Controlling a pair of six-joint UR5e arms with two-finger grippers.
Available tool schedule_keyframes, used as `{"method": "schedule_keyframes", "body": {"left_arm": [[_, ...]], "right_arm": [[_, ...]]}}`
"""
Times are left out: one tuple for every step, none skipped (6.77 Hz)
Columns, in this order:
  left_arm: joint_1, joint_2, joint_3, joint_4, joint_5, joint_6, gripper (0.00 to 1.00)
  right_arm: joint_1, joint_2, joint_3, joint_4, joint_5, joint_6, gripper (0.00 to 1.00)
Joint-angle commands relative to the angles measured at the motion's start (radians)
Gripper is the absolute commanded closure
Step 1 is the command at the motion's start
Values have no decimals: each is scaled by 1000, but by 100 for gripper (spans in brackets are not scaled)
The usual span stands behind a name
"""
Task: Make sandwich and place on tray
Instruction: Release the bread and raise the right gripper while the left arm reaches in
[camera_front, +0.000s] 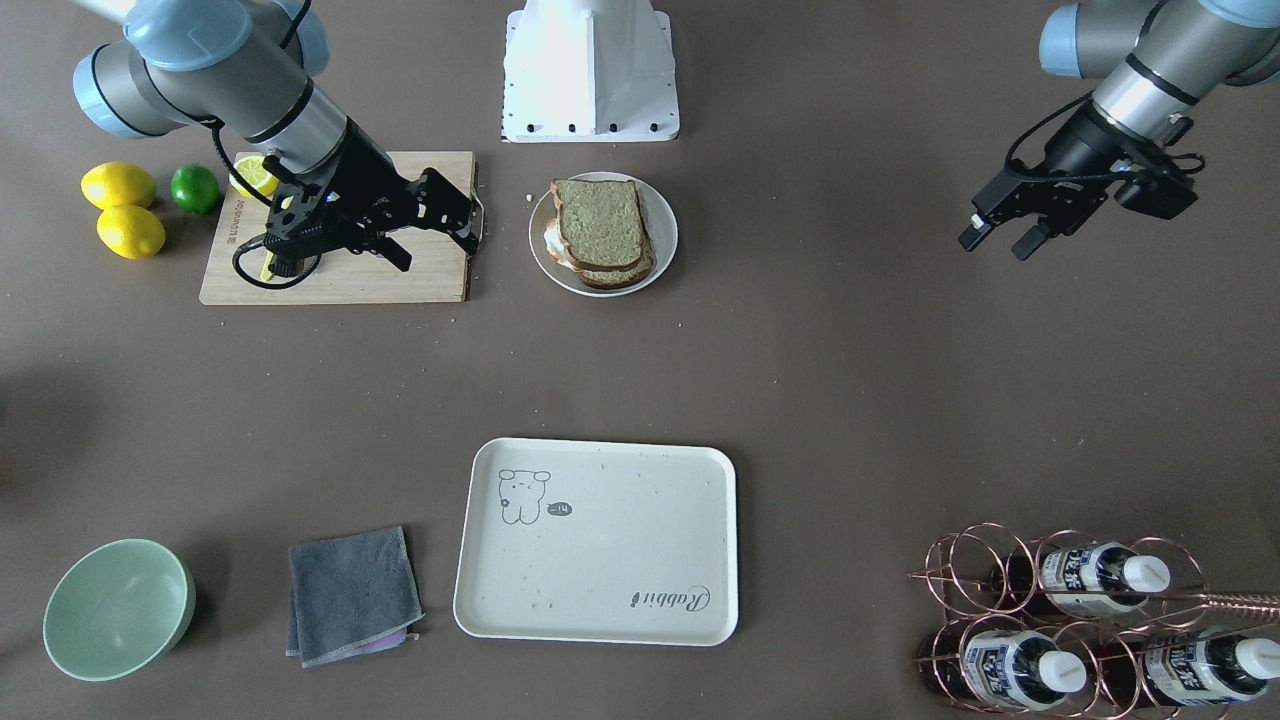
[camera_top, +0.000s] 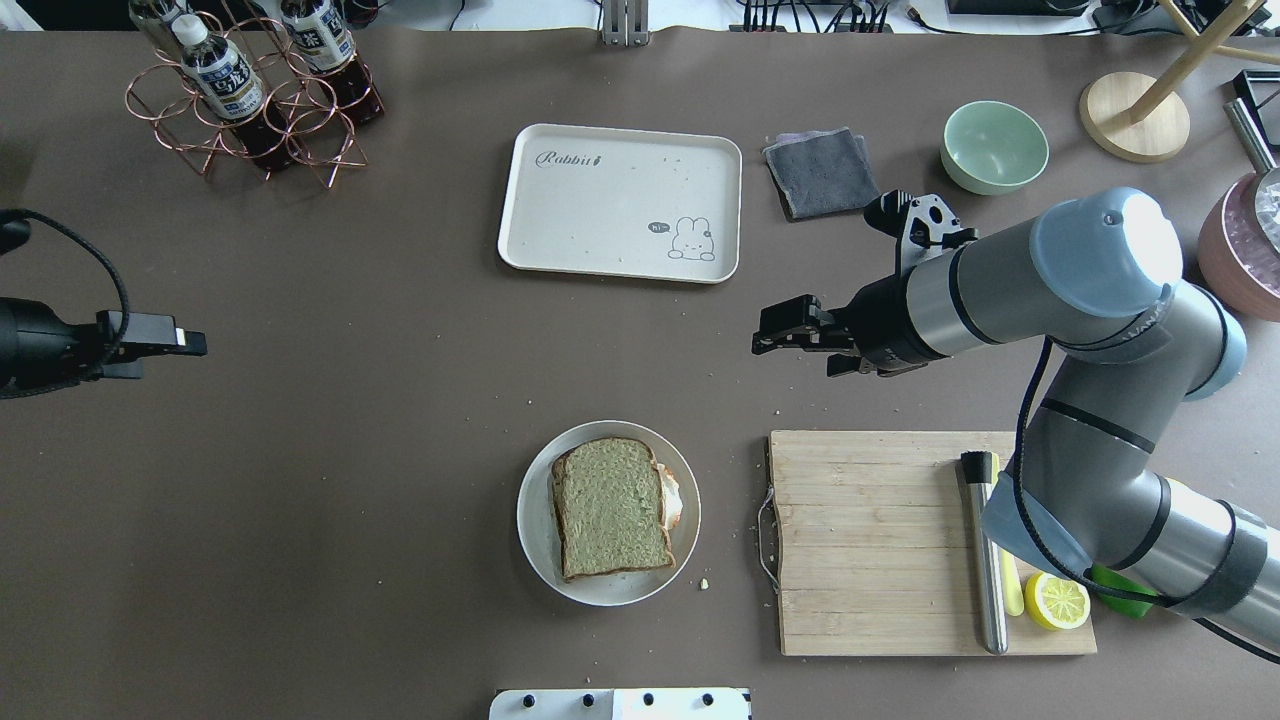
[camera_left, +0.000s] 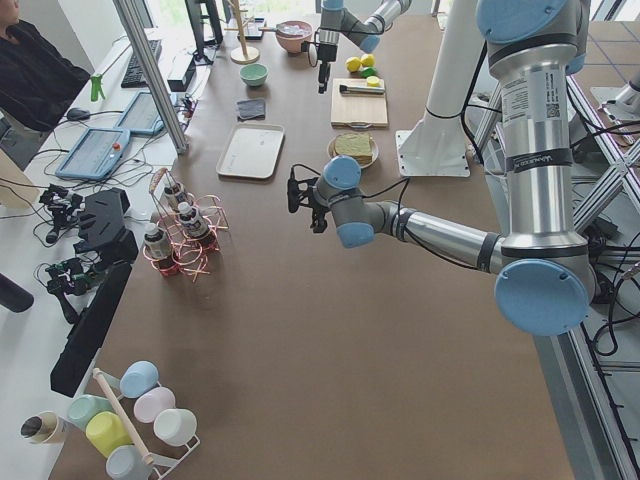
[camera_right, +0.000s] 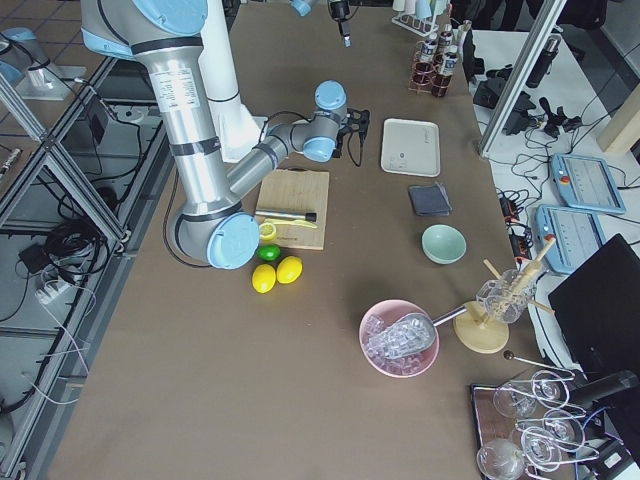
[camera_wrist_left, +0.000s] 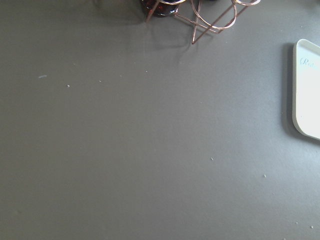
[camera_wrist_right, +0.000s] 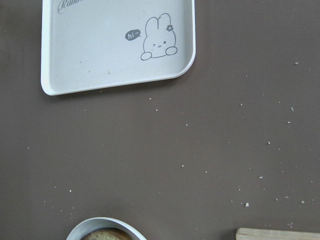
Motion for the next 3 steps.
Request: {"method": "schedule_keyframes", "body": {"left_arm": [[201, -17, -54, 26, 206, -99, 1], [252, -42, -130, 182, 261, -100, 1], [304, -106, -170, 311, 312, -100, 1]], "right_arm": [[18, -22, 0, 0, 1, -1, 0], [18, -25, -1, 0, -4, -1, 0], [16, -30, -1, 1, -10, -1, 0]]}}
